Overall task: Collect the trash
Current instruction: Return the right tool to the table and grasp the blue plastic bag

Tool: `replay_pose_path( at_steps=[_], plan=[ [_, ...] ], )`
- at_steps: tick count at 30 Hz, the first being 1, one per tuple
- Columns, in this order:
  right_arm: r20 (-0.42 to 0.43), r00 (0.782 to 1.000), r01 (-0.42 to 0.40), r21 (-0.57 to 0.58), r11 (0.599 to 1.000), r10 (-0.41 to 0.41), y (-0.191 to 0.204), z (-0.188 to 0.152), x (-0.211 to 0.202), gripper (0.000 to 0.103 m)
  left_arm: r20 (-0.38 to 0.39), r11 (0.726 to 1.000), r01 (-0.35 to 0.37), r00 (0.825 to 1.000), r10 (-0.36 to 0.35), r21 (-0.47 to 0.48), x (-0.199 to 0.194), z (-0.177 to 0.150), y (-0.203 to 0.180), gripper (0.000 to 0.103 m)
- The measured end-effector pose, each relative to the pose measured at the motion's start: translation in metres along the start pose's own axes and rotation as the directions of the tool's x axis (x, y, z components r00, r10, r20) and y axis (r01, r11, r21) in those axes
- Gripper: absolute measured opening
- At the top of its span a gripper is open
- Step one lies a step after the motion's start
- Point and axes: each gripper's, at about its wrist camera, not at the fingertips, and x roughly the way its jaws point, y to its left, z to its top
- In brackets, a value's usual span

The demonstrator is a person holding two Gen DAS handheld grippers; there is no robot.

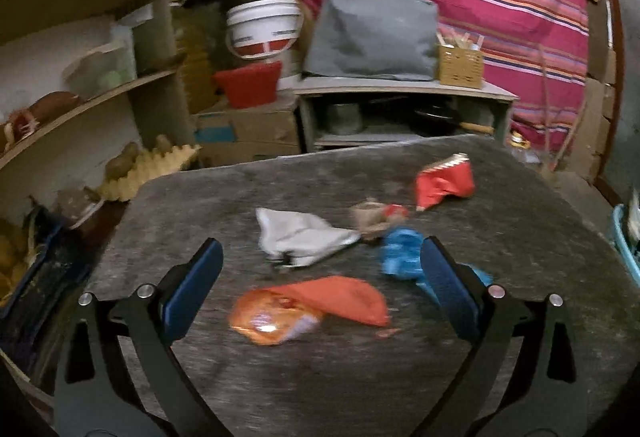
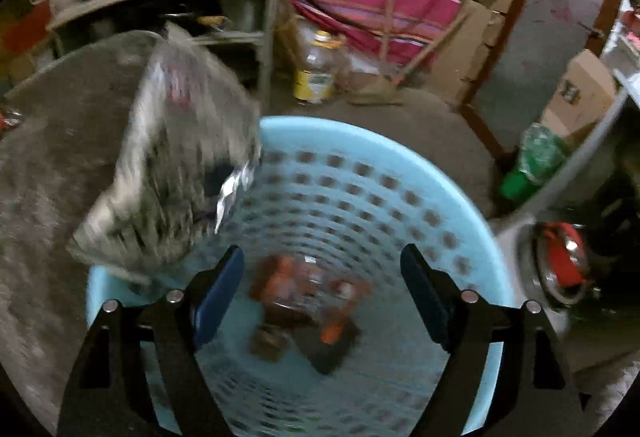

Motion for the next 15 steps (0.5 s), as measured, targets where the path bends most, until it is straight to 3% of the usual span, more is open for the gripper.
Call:
replay_pose_path(
  at_steps=[7,8,15],
  plan=[
    [0.072,0.997,-0.001,0.139,0.990,-0.009,-0.035,-0.003,-0.034,0.084,-0.017,0.996,-0.054,0.998,0.053,-0.071,0.005,-0.003,0.042,0.097],
    [0.090,0.996,-0.012,0.147,0.989,-0.001,-0.032,-0.003,-0.037,0.087,-0.027,0.995,-0.060,0.998,0.058,-0.077,0.008,-0.004,0.045,0.097],
    [0.145,0.983,-0.134,0.107,0.985,0.117,0.023,0.006,-0.041,0.088,-0.102,0.997,-0.043,0.994,0.036,-0.070,0.033,-0.018,0.046,0.097]
  ],
)
